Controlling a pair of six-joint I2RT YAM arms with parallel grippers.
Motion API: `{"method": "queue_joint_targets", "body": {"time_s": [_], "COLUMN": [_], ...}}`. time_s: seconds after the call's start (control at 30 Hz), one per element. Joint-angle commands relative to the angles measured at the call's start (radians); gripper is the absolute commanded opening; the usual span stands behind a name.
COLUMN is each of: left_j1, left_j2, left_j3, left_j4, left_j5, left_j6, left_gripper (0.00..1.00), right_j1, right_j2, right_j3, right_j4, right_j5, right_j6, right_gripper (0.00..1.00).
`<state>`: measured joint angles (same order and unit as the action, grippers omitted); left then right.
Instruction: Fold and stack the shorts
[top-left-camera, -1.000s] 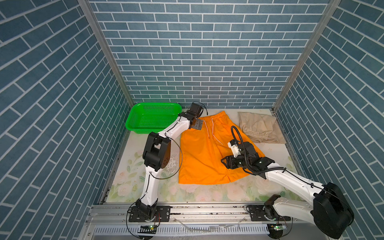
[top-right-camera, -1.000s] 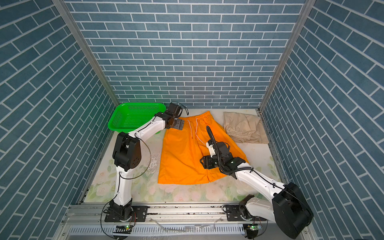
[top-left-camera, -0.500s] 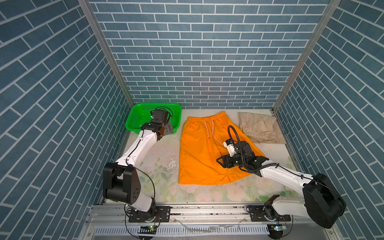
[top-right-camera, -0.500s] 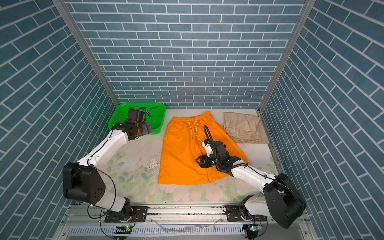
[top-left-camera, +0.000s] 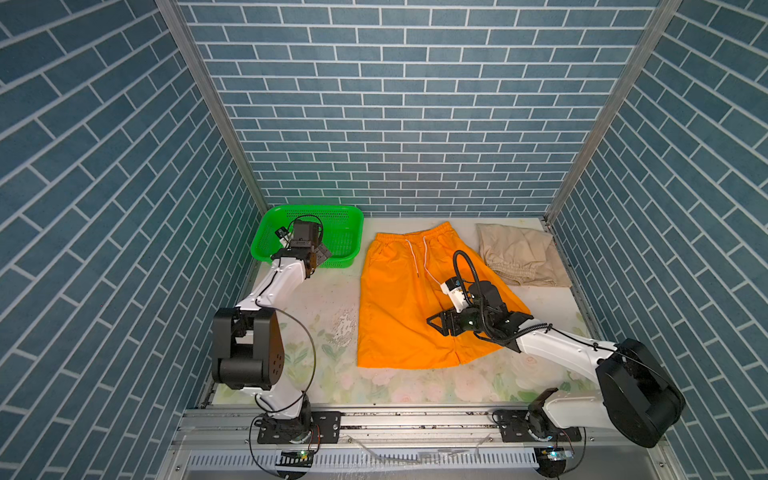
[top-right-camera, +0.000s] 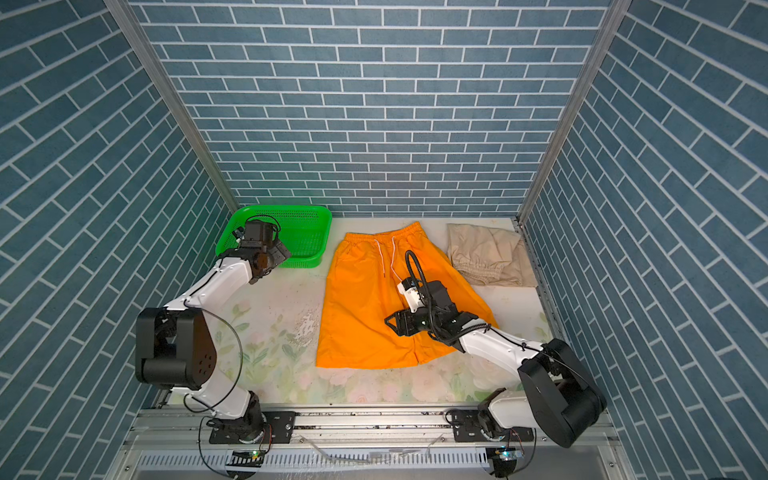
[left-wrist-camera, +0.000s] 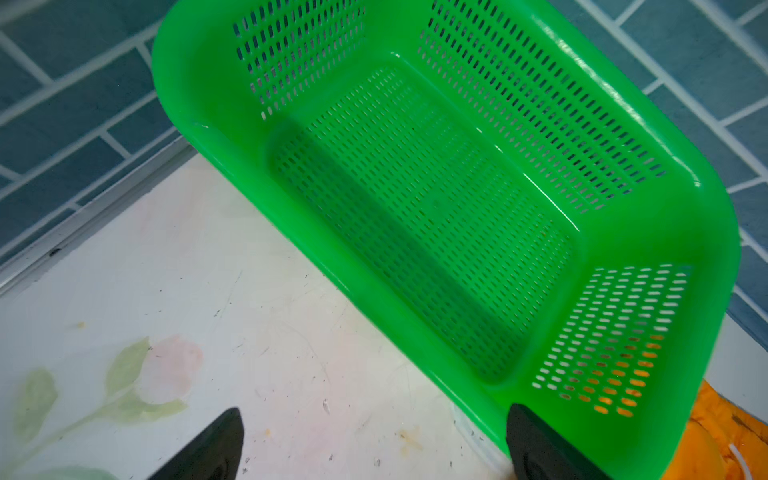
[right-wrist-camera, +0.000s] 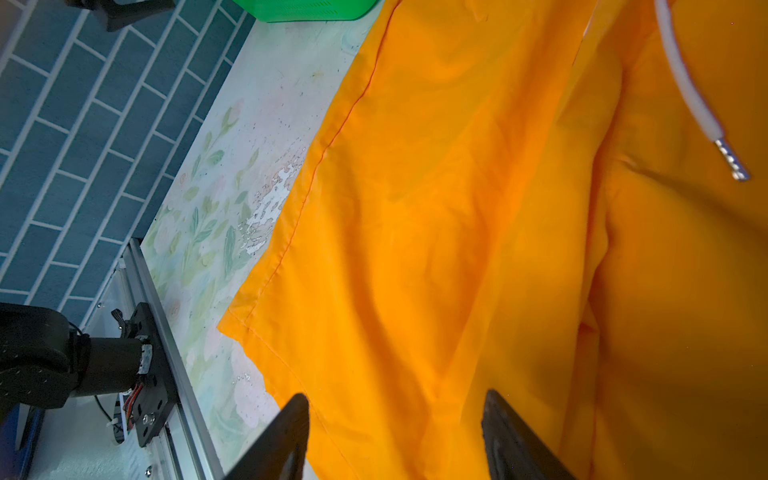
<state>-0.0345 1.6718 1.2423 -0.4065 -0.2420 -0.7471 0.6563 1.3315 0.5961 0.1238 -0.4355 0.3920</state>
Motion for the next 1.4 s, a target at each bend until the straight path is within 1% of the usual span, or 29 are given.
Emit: {"method": "queue_joint_targets", "body": {"time_s": [0.0,0.13,0.3,0.37,0.5,0.63,0.77,0.93,0.97,1.03,1.1,1.23,1.37], "left_j1": [0.019,0.024,0.044,0.050,0.053,0.062,0.071,0.071,0.071,0.071,0.071,0.077,0.105], "left_j2": [0.071,0.139,0.186,0.211,0.275,0.303,0.327,0.319,0.314,0.304,0.288,0.258,0.259], "left_j3": [0.049,0.100,0.120,0.148,0.232,0.250,0.254,0.255,0.255,0.256,0.259,0.271,0.299], "left_j4": [0.042,0.037,0.050,0.039,-0.047,-0.074,-0.099,-0.161,-0.182,-0.224,-0.268,-0.364,-0.445], "left_j5": [0.064,0.091,0.121,0.140,0.169,0.195,0.237,0.232,0.228,0.222,0.204,0.104,-0.012], "left_j6": [-0.024,-0.016,-0.007,0.019,0.091,0.126,0.140,0.192,0.206,0.237,0.269,0.333,0.393], "left_gripper": [1.00,1.00,1.00,1.00,0.98,0.94,0.82,0.48,0.44,0.40,0.40,0.39,0.38], "right_j1": [0.005,0.005,0.006,0.003,0.005,0.005,0.005,0.005,0.005,0.004,0.005,0.005,0.005], "right_j2": [-0.014,-0.016,-0.009,-0.002,0.012,0.017,0.025,0.024,0.027,0.032,0.039,0.049,0.049], "right_j3": [-0.021,-0.037,-0.044,-0.044,-0.037,-0.043,-0.042,-0.047,-0.048,-0.050,-0.047,-0.044,-0.043], "right_j4": [0.040,0.063,0.084,0.088,0.093,0.106,0.112,0.117,0.118,0.127,0.133,0.146,0.149], "right_j5": [-0.028,-0.028,-0.026,-0.025,-0.025,-0.023,-0.026,-0.026,-0.026,-0.030,-0.036,-0.049,-0.060], "right_j6": [-0.021,-0.008,0.005,0.004,0.002,0.008,0.010,0.010,0.011,0.014,0.016,0.021,0.024], "right_gripper": [0.67,0.67,0.67,0.67,0.67,0.67,0.67,0.67,0.67,0.67,0.67,0.67,0.67]}}
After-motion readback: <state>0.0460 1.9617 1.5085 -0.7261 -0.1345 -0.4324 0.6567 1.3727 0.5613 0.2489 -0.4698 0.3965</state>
